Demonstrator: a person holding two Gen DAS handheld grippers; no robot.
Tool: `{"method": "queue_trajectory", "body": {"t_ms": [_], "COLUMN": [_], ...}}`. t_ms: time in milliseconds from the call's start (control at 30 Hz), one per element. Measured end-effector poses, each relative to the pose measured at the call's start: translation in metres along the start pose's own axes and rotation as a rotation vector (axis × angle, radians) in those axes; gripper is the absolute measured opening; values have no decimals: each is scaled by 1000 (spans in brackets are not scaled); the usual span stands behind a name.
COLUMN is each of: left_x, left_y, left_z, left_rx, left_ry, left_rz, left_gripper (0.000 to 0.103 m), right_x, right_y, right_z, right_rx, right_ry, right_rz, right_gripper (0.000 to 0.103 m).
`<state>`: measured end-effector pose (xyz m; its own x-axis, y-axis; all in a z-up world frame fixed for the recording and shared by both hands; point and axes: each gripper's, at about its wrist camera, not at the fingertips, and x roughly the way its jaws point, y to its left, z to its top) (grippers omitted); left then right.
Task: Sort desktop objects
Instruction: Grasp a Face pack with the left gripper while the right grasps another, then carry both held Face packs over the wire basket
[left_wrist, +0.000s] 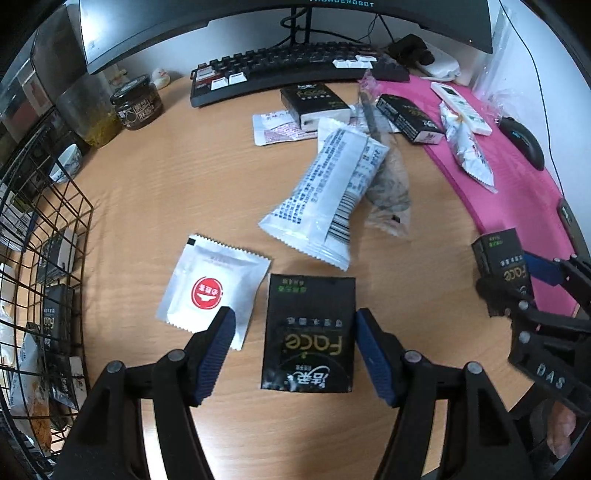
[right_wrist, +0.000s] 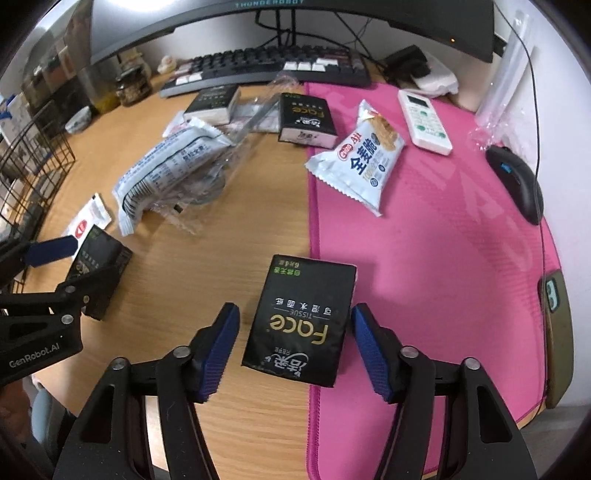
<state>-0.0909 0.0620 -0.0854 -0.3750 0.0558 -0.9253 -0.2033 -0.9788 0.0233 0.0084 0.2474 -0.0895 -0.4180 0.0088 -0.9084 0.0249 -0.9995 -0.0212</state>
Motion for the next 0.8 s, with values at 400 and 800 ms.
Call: {"method": "queue_trajectory", "body": {"t_ms": [400, 800], "left_x": [4, -50], "left_y": [-6, 20], "left_z": [-1, -7], "left_rx": [13, -30], "left_ry": [23, -82], "left_rz": [-35, -30], "left_gripper": [52, 52], "right_x": [-2, -27], "right_y": [-4, 18], "right_z": [-2, 9], "right_rx": [2, -37], "right_ry": [-1, -49], "right_rz": [23, 92], "right_gripper": [47, 47]}}
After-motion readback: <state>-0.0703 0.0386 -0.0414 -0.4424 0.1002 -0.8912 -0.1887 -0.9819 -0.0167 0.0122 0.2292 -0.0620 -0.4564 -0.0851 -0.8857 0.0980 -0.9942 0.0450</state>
